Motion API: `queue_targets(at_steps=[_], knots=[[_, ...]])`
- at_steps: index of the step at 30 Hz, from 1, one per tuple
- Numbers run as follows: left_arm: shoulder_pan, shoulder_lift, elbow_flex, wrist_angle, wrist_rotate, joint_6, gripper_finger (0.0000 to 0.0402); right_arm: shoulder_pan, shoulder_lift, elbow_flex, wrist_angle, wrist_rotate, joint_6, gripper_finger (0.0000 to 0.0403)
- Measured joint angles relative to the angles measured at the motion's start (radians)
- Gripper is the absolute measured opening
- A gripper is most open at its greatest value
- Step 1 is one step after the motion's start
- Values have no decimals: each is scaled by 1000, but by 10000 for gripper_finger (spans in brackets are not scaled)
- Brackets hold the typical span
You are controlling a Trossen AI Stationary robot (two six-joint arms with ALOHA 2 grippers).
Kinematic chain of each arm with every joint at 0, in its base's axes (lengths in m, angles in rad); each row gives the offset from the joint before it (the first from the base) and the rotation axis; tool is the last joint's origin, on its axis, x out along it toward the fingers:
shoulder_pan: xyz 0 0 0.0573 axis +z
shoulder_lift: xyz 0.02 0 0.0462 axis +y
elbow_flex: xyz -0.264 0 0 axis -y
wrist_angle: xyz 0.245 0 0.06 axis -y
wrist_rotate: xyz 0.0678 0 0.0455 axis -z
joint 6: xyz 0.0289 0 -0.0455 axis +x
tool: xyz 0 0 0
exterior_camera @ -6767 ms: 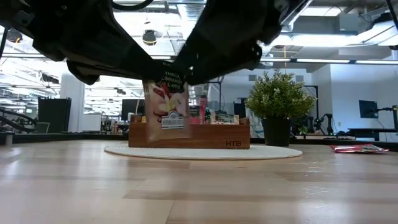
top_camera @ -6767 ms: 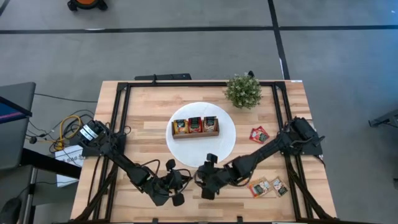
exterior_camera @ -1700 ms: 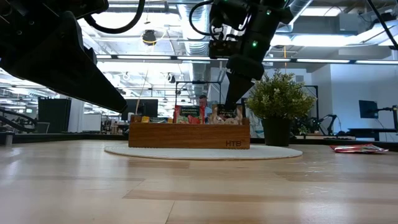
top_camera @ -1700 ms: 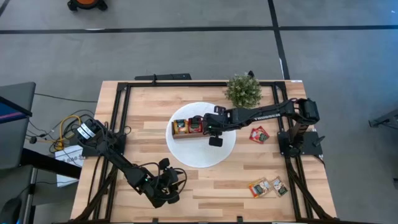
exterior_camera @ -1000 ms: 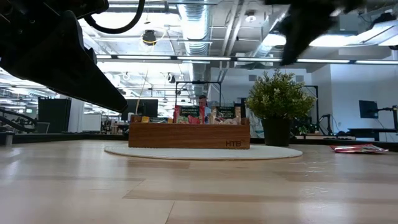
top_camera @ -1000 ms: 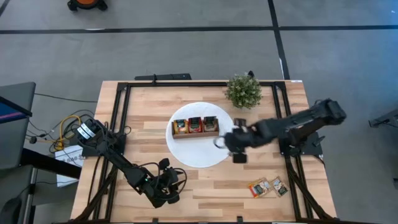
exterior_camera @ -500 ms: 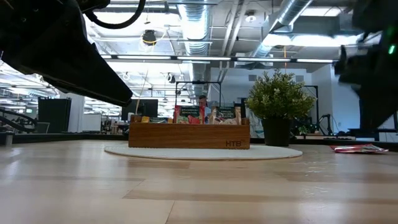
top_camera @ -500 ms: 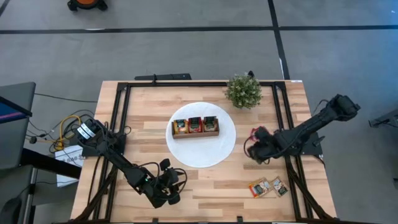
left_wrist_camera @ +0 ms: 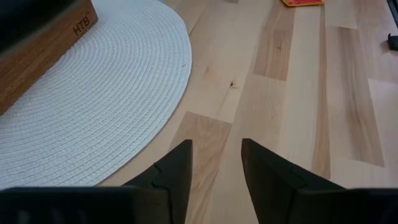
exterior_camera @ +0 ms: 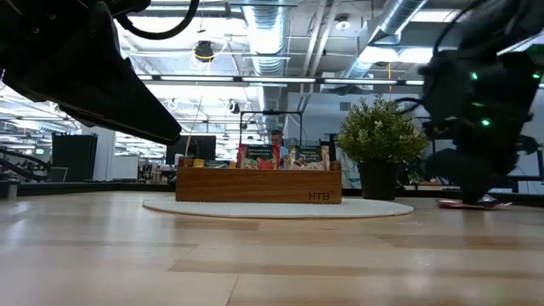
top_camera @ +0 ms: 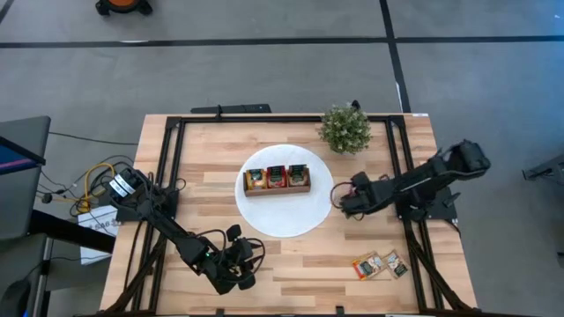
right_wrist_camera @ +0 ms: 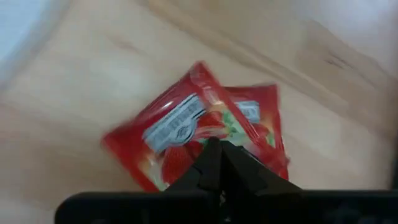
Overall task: Pick & Place Tea
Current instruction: Put the red tea bag into the middle section of the wooden organizer
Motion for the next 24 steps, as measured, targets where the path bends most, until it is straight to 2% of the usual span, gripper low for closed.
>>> queue_targets(at_steps=[6, 9, 11, 13, 14, 17, 20, 22, 24], knots=[[0, 0, 0, 7, 0, 0, 120, 148, 54, 187, 86, -121, -103, 7], [0, 0, 0, 8, 0, 0, 117, 235, 89, 270, 255, -216, -226, 3], [0, 0, 0, 12, 1, 0, 117, 300, 128, 314, 387, -264, -364, 1], [0, 0, 0, 20, 0, 0, 117, 371, 165, 361, 439, -248, -485, 1], [0, 0, 0, 24, 1, 0, 117, 402, 180, 387, 434, -194, -478, 1], [-1, 0, 0, 37, 10, 9, 117, 475, 190, 422, 325, 14, -317, 1], [-1, 0, 0, 80, 30, 39, 117, 540, 182, 425, 117, 180, -1, 4], [-1, 0, 0, 113, 32, 66, 117, 571, 185, 424, -88, 226, 289, 5], [-1, 0, 0, 142, 32, 86, 117, 575, 213, 424, -224, 217, 491, 2]])
